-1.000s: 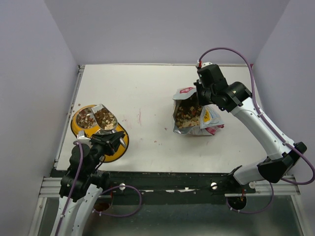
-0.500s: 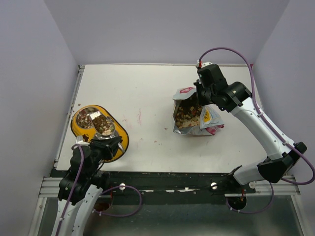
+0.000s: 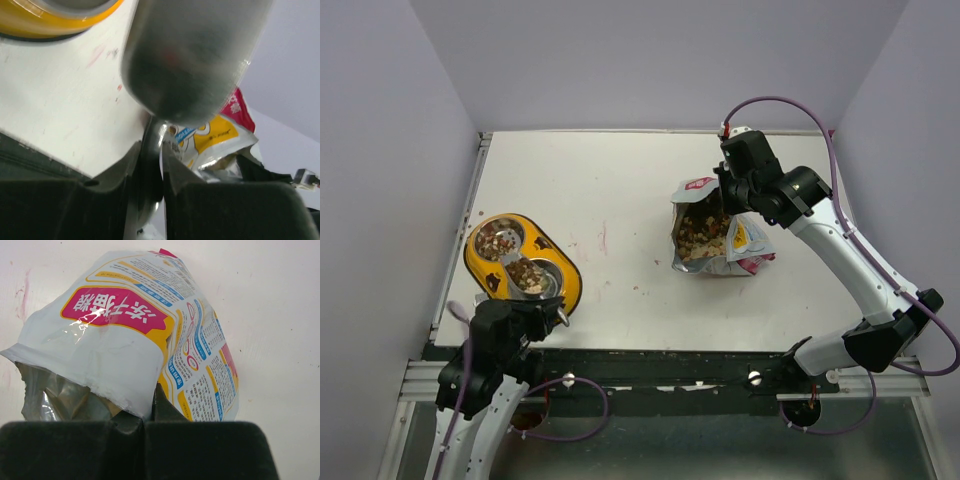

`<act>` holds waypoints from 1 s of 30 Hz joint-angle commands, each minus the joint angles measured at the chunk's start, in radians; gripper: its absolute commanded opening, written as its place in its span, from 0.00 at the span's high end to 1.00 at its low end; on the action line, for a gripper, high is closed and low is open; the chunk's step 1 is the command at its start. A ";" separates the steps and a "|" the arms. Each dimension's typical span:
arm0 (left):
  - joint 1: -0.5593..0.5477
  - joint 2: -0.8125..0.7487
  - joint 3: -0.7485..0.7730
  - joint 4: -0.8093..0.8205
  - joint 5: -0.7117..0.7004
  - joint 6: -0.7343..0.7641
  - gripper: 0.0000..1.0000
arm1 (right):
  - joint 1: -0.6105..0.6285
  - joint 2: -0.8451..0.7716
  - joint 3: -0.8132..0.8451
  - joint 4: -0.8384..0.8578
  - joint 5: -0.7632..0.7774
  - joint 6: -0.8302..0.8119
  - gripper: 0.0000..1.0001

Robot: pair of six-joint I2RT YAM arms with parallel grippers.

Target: Serve the pet food

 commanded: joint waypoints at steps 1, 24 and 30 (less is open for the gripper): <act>0.005 -0.081 0.019 -0.268 0.016 -0.638 1.00 | 0.001 -0.023 0.046 0.129 -0.037 0.006 0.99; 0.003 0.178 0.128 -0.305 0.079 -0.621 1.00 | 0.001 -0.046 0.043 0.123 -0.020 0.003 0.99; 0.005 0.270 0.154 -0.230 0.064 -0.574 1.00 | 0.001 -0.054 0.038 0.126 -0.018 0.002 0.99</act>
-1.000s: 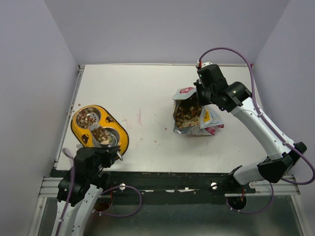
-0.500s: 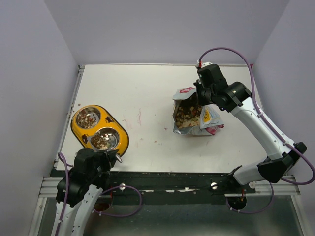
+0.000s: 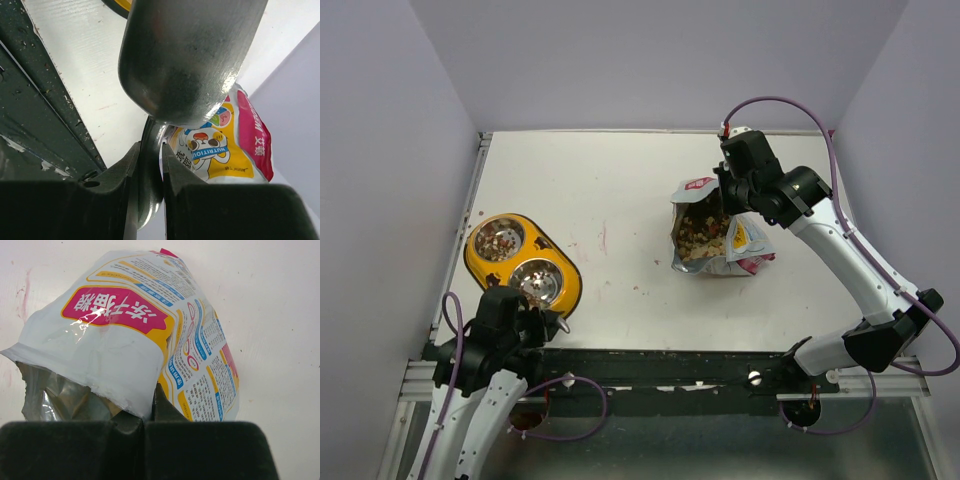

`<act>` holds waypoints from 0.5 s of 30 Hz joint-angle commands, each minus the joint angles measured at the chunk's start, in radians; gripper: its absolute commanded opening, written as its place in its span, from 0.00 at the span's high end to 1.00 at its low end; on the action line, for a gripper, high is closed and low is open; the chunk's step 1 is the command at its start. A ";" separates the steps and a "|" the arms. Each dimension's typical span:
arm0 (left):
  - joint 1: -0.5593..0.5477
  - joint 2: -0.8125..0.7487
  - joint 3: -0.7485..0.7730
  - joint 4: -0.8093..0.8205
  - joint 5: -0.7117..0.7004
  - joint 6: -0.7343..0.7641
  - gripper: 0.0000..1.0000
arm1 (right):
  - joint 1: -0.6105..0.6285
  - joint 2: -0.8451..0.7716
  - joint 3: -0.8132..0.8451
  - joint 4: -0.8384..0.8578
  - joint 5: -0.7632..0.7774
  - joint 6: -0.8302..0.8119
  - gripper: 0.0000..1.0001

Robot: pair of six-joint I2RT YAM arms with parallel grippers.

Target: Serve the pet food

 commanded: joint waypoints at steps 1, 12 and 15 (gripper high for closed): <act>0.004 0.068 0.034 0.067 0.015 -0.300 1.00 | 0.001 -0.057 0.036 0.126 -0.015 0.002 0.99; 0.006 0.250 0.109 0.081 0.037 -0.265 1.00 | -0.001 -0.078 0.010 0.129 -0.044 0.012 0.99; 0.013 0.321 0.141 0.064 0.064 -0.247 1.00 | 0.001 -0.081 0.010 0.127 -0.044 0.015 0.99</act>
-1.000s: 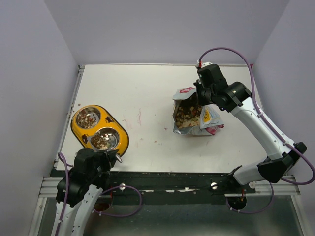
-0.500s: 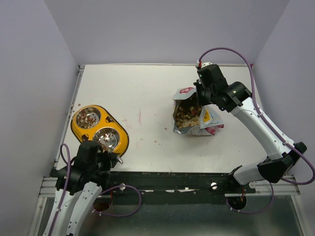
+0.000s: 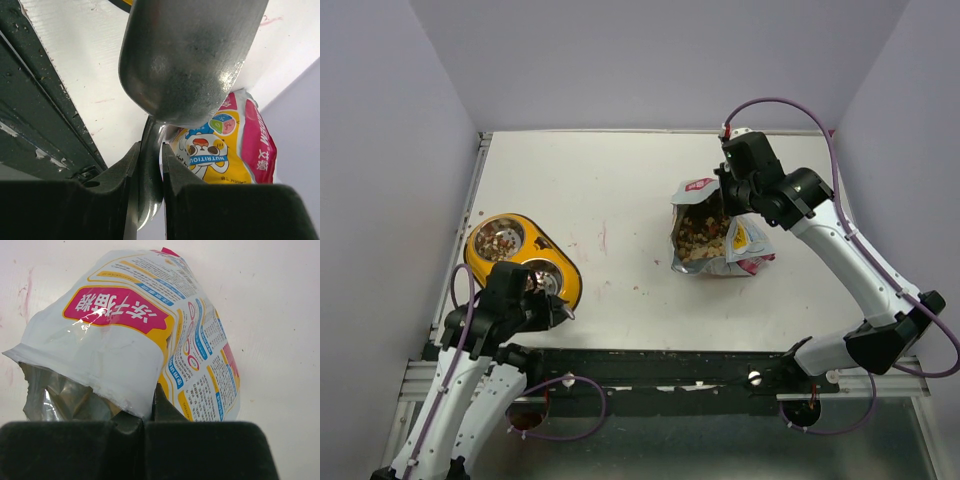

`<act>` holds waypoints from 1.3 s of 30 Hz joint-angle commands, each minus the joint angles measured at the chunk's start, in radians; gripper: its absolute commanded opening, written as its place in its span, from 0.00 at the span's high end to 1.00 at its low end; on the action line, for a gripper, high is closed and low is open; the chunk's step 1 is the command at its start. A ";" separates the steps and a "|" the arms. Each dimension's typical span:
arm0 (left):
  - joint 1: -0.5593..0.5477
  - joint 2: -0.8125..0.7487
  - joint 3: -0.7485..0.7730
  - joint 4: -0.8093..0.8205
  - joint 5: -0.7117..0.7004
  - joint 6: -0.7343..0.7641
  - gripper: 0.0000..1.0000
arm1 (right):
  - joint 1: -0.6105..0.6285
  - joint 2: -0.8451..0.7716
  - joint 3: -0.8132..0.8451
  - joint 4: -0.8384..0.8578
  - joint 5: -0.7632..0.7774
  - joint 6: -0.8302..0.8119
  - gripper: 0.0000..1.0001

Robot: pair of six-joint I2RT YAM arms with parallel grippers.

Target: Serve the pet food

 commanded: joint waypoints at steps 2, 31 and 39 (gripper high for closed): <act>0.027 0.118 0.084 -0.012 0.057 -0.225 1.00 | 0.001 -0.074 0.020 0.122 -0.042 0.018 0.99; 0.290 0.653 0.365 -0.273 0.234 0.226 1.00 | 0.001 -0.101 -0.002 0.118 -0.022 0.018 0.99; 0.293 0.692 0.377 -0.339 0.211 0.249 1.00 | 0.001 -0.098 0.008 0.119 -0.019 0.015 0.99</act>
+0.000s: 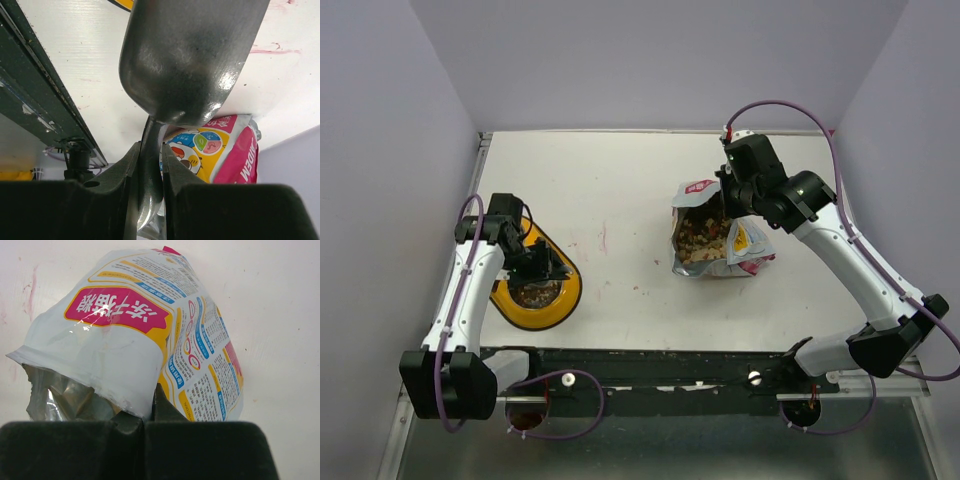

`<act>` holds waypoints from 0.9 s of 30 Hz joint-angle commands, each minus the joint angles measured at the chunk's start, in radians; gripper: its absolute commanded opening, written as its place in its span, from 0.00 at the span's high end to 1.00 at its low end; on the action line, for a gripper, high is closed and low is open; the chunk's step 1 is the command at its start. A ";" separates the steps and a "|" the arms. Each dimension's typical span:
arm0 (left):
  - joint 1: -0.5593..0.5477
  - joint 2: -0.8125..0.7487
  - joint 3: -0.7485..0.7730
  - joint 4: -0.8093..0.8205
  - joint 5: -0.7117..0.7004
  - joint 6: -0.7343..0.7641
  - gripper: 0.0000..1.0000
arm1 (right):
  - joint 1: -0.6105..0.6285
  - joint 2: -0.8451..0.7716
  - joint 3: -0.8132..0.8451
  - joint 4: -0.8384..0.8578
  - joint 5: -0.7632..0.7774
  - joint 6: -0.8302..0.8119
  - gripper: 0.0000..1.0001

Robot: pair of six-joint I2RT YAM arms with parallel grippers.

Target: Serve the pet food

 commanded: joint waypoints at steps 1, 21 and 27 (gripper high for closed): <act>0.009 0.032 0.033 -0.265 -0.001 0.040 1.00 | 0.002 -0.071 0.034 0.108 -0.005 0.014 0.99; 0.009 -0.095 -0.030 -0.286 -0.004 0.041 1.00 | 0.001 -0.059 0.057 0.108 -0.024 0.017 0.99; 0.009 -0.111 0.036 -0.288 -0.054 0.058 1.00 | 0.001 -0.065 0.064 0.101 -0.022 0.016 0.99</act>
